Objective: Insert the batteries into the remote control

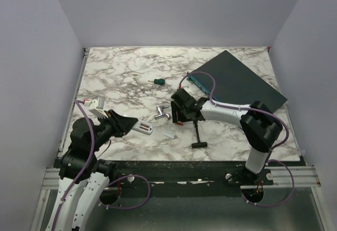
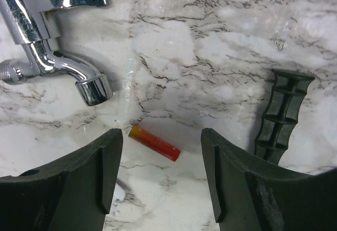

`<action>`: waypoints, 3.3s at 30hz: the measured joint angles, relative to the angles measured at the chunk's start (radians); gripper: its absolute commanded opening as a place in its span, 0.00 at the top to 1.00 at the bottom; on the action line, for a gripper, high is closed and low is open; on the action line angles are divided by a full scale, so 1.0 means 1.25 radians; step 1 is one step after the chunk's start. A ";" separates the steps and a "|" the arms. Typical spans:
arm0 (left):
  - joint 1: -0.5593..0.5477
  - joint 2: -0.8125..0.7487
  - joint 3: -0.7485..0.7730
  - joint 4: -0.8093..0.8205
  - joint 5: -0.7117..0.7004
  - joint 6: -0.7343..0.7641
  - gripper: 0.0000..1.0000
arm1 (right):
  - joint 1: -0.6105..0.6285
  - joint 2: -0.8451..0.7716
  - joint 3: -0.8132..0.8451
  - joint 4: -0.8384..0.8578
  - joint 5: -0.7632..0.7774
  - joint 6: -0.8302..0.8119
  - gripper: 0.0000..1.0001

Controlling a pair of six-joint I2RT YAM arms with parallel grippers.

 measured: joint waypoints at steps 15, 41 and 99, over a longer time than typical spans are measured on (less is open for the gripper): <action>0.000 -0.004 0.000 -0.008 -0.011 -0.004 1.00 | 0.002 -0.016 -0.050 0.044 -0.126 -0.299 0.47; 0.000 -0.006 0.001 -0.025 -0.017 -0.006 1.00 | 0.071 -0.026 -0.088 0.104 -0.041 -0.214 0.99; -0.034 0.043 -0.092 0.451 0.346 -0.122 1.00 | 0.083 -1.069 -0.601 0.525 -0.619 -0.519 0.99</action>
